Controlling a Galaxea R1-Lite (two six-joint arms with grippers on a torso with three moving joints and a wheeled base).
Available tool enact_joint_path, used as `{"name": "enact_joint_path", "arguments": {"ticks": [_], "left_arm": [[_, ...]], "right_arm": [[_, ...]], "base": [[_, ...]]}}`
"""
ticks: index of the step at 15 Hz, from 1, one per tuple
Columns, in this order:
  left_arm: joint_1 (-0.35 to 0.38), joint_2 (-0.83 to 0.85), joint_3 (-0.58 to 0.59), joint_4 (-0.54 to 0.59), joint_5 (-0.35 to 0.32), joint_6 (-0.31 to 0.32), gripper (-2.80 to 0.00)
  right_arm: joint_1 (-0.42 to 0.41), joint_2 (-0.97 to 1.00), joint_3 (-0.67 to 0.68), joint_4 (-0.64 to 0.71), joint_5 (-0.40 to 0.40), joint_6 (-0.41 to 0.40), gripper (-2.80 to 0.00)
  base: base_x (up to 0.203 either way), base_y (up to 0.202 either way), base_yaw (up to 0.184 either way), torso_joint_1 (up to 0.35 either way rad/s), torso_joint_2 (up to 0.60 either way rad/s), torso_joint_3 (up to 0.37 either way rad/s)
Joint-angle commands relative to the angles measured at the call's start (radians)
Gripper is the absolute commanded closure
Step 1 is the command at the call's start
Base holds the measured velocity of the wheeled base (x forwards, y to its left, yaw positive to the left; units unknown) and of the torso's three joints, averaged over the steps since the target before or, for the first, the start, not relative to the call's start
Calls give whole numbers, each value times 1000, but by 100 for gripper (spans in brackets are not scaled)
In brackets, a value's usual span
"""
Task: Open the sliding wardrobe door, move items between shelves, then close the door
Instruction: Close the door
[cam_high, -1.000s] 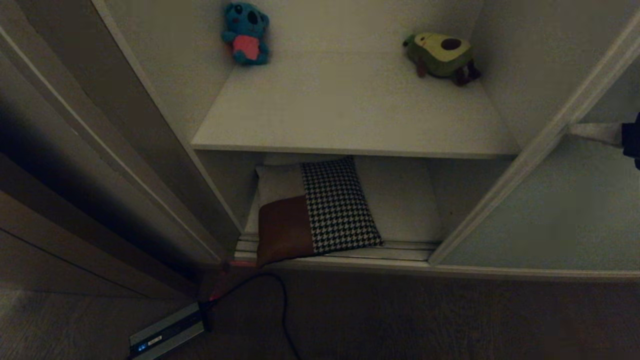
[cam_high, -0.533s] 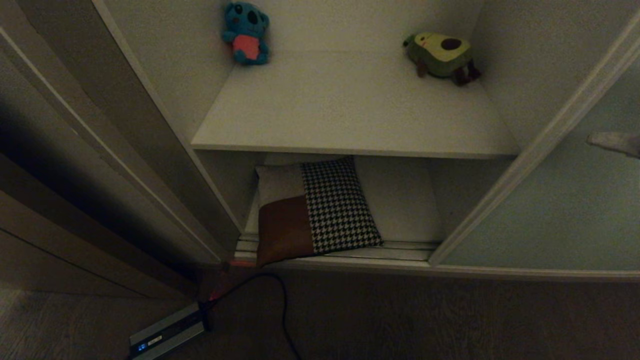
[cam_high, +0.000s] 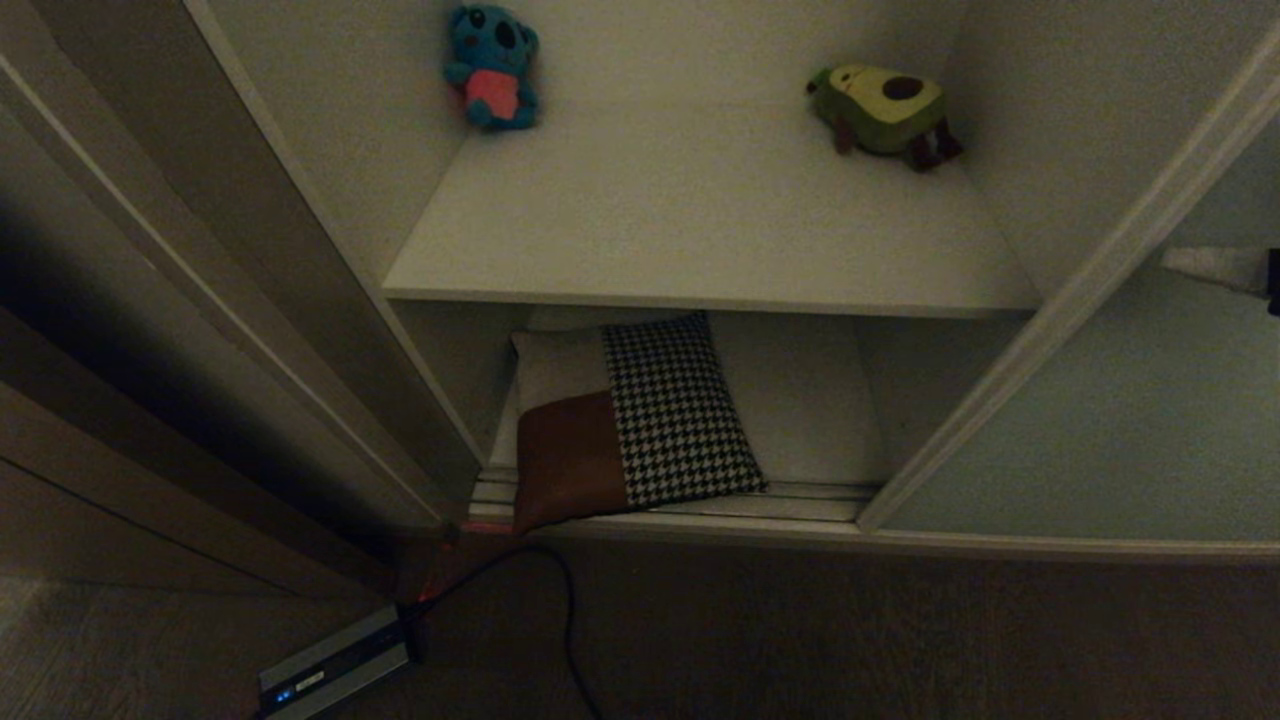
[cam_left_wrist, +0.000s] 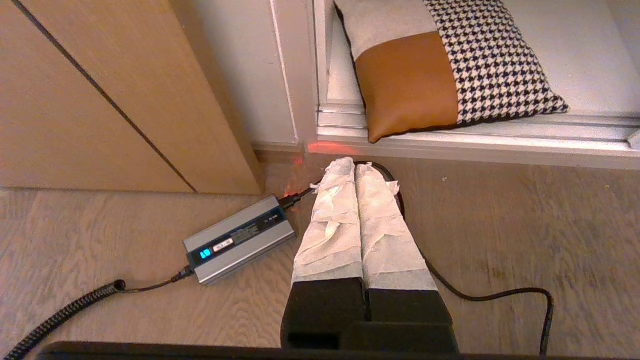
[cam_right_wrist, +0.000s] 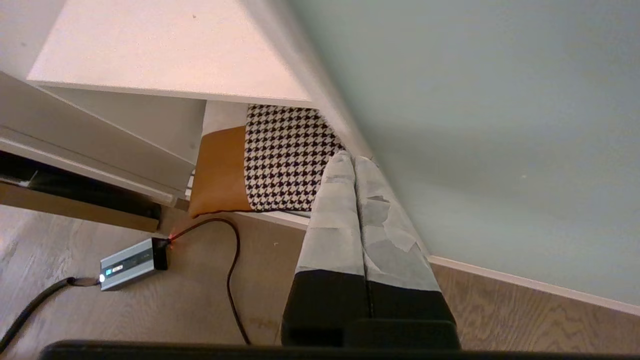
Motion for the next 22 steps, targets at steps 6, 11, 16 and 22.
{"name": "enact_joint_path", "arguments": {"ticks": [6, 11, 16, 22], "left_arm": [[0, 1, 0, 0, 0, 0, 0], [0, 1, 0, 0, 0, 0, 0], [0, 1, 0, 0, 0, 0, 0], [0, 1, 0, 0, 0, 0, 0]], "right_arm": [[11, 28, -6, -6, 4, -2, 0], [33, 70, -24, -64, 0, -2, 0], [128, 76, -34, -73, -44, -3, 0], [395, 43, -72, -72, -204, -10, 0]], "base": [[0, 0, 0, 0, 0, 0], [0, 0, 0, 0, 0, 0], [0, 0, 0, 0, 0, 0], [0, 0, 0, 0, 0, 0]]}}
